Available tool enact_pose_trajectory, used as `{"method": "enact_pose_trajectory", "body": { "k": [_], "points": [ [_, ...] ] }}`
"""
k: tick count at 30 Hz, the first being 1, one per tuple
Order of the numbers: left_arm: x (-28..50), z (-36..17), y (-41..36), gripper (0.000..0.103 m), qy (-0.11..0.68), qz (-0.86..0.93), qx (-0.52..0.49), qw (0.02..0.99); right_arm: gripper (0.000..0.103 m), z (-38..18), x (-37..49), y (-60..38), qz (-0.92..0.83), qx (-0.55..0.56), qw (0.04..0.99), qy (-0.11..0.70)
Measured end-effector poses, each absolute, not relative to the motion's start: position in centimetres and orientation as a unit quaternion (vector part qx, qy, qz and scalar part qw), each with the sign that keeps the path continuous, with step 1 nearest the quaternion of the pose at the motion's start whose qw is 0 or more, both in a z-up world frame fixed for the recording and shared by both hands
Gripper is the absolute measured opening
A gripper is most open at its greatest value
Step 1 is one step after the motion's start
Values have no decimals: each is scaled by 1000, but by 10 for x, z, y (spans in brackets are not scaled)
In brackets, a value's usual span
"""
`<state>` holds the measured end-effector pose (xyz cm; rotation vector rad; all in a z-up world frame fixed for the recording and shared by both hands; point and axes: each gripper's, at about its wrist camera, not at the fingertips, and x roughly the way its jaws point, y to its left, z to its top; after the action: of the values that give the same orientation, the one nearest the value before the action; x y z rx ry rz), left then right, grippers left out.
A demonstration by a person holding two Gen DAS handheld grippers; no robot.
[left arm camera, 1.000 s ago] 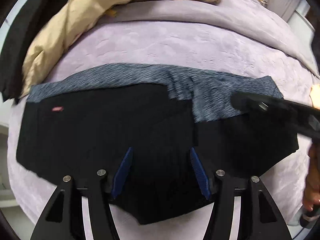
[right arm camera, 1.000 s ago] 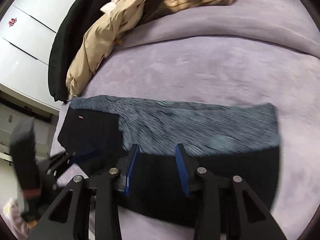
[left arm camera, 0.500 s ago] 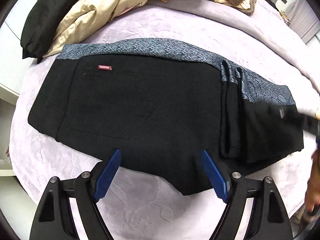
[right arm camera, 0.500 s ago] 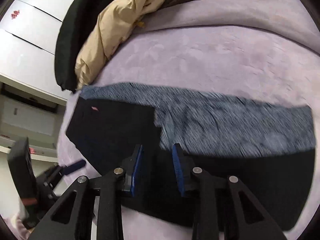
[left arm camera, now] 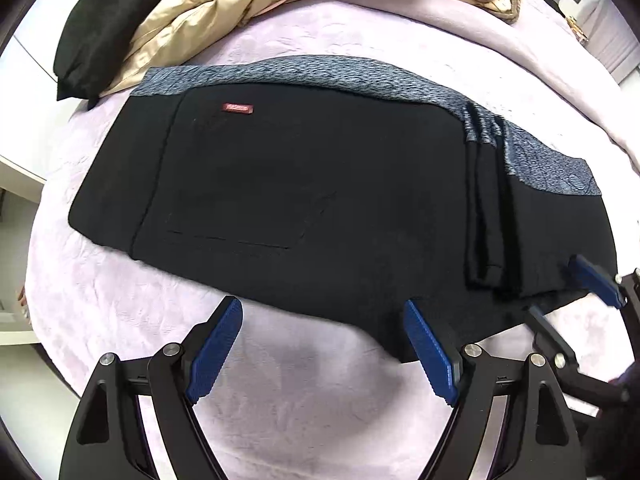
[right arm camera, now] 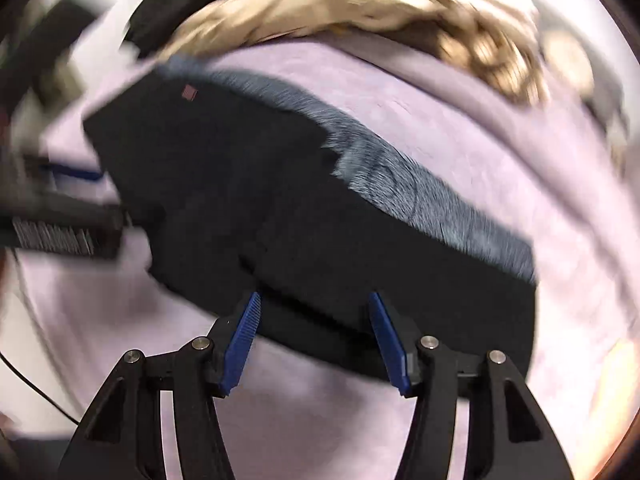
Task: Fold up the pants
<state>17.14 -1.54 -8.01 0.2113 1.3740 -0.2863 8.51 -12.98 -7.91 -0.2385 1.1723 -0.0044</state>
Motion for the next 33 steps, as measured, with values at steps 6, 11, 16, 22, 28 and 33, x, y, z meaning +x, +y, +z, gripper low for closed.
{"method": "enact_pose_trajectory", "body": {
  "k": [6,11,16,22,28,33],
  "points": [
    [167,-85,1,83,634,-127,92,758,11,-95,98,-118,17,-160,818,553],
    [165,-89,8,84,636,-127,92,756,11,-82,105,-129,23,-105,820,562],
    [161,-88,11,84,635,-124,91,757,11,-98,98,-110,36,-147,807,571],
    [158,-81,-5,84,637,-119,90,756,22,-71,98,-117,60,-77,818,567],
    [158,-75,-5,83,637,-119,89,756,47,-47,103,-146,8,6,842,539],
    [154,-76,-6,83,642,-118,90,752,47,-94,120,-171,-23,91,787,610]
  ]
}}
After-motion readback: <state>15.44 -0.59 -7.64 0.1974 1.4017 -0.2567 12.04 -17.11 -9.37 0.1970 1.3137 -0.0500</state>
